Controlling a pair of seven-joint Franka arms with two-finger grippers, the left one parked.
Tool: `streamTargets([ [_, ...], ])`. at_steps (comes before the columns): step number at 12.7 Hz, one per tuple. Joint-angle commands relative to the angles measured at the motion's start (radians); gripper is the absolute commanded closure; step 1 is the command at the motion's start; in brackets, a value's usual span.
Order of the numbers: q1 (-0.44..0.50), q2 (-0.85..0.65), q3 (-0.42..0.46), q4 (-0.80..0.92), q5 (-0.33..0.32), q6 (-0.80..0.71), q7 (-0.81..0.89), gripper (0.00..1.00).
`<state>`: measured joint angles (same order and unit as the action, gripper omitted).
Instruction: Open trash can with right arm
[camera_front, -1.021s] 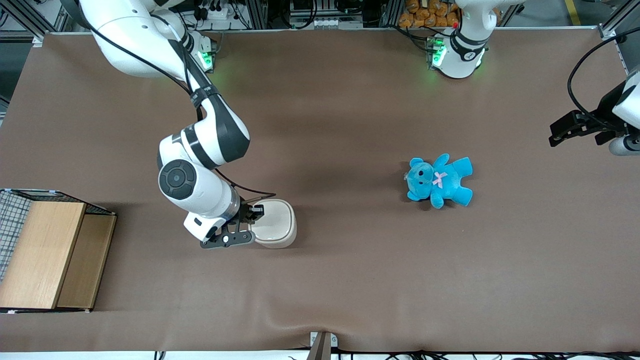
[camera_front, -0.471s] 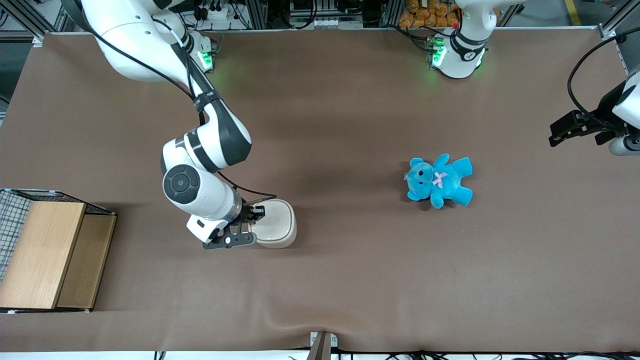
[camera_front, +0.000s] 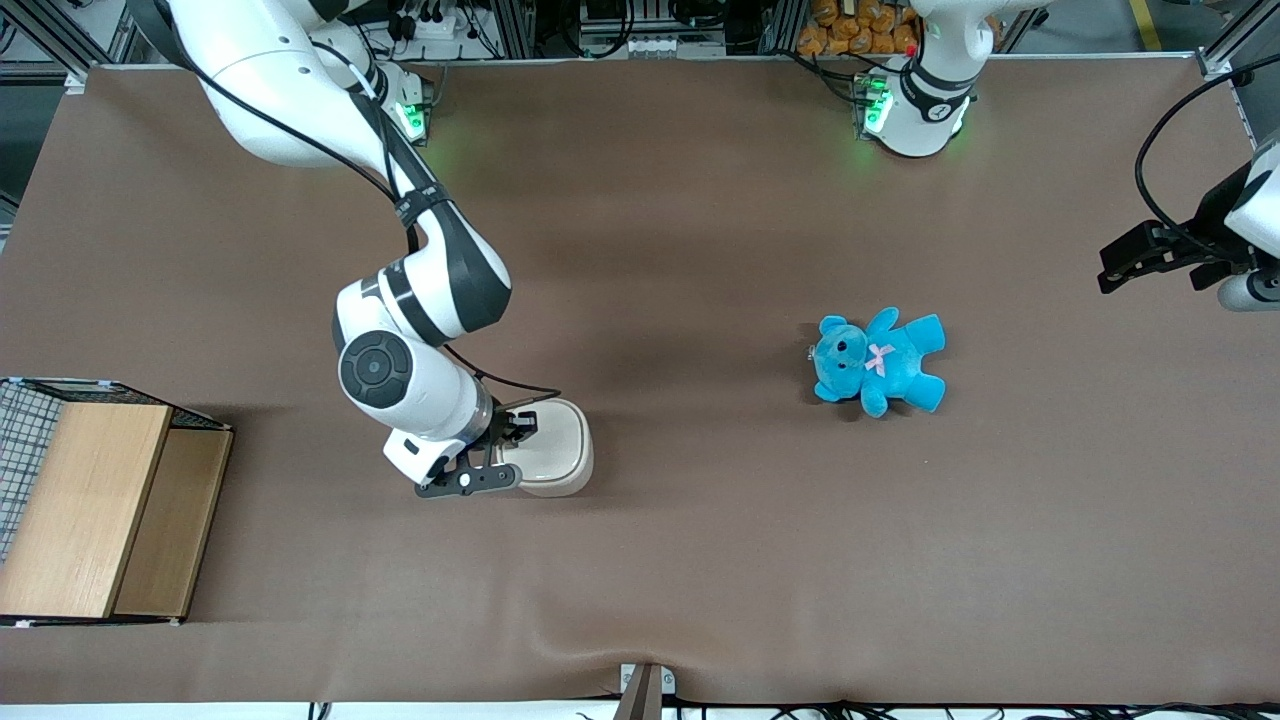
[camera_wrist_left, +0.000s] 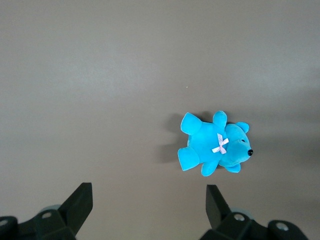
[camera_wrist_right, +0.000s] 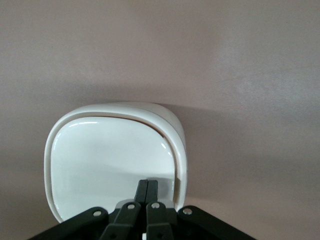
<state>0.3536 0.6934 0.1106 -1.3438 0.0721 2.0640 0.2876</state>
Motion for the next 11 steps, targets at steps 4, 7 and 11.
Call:
streamTargets([
  [4,0.008,0.038,-0.006,0.023,-0.011,0.028,0.013,1.0],
  [7,0.005,0.045,-0.006,0.031,-0.018,0.033,0.016,1.0],
  [11,0.004,0.038,-0.003,0.08,0.009,-0.016,0.042,1.0],
])
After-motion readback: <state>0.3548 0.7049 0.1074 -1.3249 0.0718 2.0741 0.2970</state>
